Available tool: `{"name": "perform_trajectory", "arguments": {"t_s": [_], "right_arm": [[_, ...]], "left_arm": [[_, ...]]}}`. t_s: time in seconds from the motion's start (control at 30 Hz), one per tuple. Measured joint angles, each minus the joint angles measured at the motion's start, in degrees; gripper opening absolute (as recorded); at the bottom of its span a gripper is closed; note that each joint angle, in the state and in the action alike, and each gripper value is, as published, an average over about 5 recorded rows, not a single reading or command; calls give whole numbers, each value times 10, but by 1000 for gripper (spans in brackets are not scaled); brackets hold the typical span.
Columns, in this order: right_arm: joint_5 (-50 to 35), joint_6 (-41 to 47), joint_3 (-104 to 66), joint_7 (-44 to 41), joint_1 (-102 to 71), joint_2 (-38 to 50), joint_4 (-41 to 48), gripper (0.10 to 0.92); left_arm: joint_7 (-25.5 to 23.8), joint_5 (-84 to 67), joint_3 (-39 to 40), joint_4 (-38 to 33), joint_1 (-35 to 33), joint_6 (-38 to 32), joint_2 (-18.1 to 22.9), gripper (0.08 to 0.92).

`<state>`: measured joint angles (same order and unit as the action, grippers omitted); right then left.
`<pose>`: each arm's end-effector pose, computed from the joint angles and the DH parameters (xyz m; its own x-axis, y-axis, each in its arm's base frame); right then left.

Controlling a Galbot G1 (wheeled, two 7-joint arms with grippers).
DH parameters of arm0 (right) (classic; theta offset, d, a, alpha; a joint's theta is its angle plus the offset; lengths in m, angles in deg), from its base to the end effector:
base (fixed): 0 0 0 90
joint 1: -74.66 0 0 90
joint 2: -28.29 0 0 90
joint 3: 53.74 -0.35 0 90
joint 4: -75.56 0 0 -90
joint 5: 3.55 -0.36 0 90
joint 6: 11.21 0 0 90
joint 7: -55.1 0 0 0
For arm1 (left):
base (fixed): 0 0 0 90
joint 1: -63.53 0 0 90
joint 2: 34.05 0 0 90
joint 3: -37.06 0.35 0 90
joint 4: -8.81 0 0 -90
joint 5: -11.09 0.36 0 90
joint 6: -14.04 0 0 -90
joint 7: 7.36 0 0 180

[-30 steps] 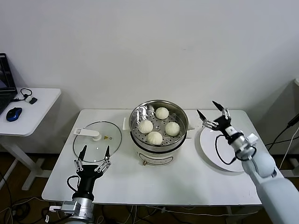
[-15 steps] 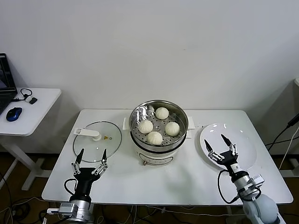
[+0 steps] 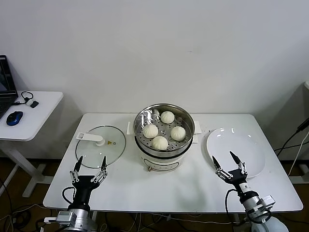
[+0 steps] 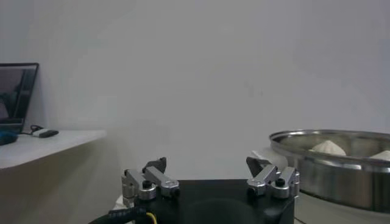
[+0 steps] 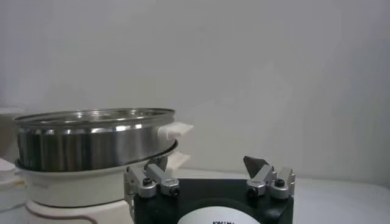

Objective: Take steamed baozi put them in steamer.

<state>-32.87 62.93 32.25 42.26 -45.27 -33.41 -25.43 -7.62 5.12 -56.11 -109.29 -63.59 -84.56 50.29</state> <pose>0.1878 -0.1552 -0.3804 -0.9684 -0.2464 0.0375 -0.2453 0.9689 0.0319 0.1455 0.0353 -0.3331 -1.0000 0.0038 0.0045 0.0039 1.0000 0.0092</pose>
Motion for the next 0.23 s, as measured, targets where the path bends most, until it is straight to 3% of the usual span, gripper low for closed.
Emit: {"name": "perform_trajectory", "arguments": {"t_s": [0.23], "right_arm": [[0,-1,-3,-3,-9,-4,-2,823]], "left_arm": [[-6,-3,-3,-4,-3,4,0,823]]}}
